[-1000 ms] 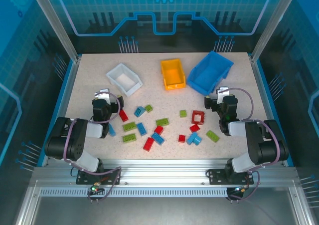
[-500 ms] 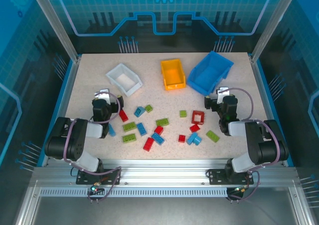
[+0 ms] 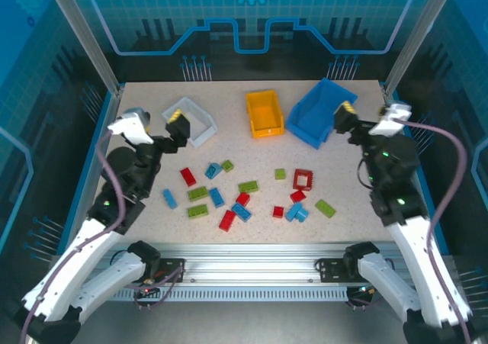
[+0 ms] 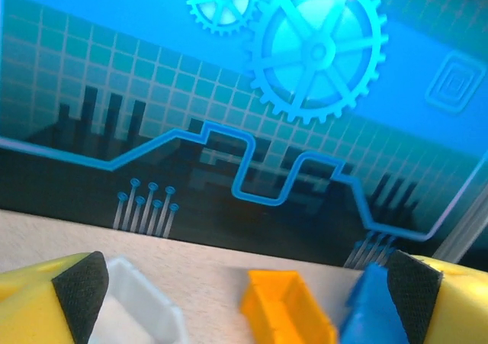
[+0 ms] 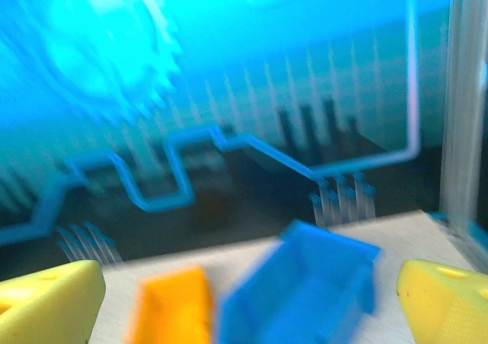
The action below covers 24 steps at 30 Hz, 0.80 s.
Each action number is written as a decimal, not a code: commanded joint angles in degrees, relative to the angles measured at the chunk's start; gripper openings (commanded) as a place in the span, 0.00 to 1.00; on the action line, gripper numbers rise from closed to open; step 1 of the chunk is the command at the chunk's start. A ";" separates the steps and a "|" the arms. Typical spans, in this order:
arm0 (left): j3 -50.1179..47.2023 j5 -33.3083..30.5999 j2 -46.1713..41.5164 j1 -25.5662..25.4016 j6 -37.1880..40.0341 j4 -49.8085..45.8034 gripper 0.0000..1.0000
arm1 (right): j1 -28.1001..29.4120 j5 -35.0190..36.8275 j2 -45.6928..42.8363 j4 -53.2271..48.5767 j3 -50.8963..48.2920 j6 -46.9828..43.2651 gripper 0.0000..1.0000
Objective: Sort the legos into containers by color
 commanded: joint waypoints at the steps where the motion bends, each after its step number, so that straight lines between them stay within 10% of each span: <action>1: 3.16 10.01 3.96 3.93 -18.85 -25.94 0.98 | -2.38 -15.43 0.14 -21.71 2.89 13.26 0.93; 8: 19.49 12.72 24.25 7.38 -23.10 -47.58 0.77 | 7.35 -16.57 5.99 -34.34 10.03 12.03 0.87; 24: 30.60 18.00 56.08 21.72 -14.07 -41.15 0.67 | 15.25 -21.43 15.96 -31.84 11.32 8.88 0.89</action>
